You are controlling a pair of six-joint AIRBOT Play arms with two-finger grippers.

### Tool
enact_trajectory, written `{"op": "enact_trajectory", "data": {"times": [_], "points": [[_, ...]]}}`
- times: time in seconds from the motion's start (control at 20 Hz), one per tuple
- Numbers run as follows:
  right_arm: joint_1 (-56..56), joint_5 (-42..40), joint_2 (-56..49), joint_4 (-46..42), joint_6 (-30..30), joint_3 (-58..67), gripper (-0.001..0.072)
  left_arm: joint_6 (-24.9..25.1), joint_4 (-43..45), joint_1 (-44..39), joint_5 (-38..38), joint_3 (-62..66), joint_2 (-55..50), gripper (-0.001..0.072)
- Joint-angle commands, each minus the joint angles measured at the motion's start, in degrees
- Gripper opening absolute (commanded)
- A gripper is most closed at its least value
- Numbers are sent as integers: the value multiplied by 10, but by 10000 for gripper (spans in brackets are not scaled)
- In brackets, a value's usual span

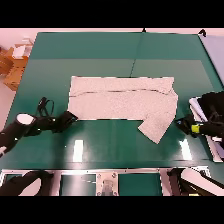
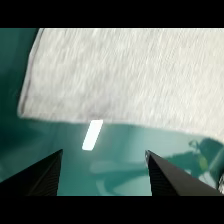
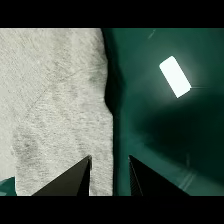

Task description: Fold the shirts.

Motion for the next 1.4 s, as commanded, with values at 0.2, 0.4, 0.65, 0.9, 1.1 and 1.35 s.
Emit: {"op": "enact_trajectory", "data": {"times": [0.2, 0.4, 0.65, 0.9, 1.1, 1.35], "points": [[114, -75, -47, 63, -1, -20, 295, -25, -109, -90, 172, -8, -89, 596], [118, -74, -52, 63, -3, -20, 292, -25, -109, -90, 240, 2, -90, 596], [114, -45, -46, 62, -2, -20, 15, 27, -104, -89, 161, 32, -90, 22], [102, 3, 31, -76, 131, -19, 13, -85, 109, -89, 16, 43, 1, 20], [102, 63, 116, -139, 187, -14, 13, -196, 278, -89, -94, 47, 89, 20], [111, 121, 172, -137, 211, 103, 12, -195, 278, -89, -102, 124, 92, 20]]}}
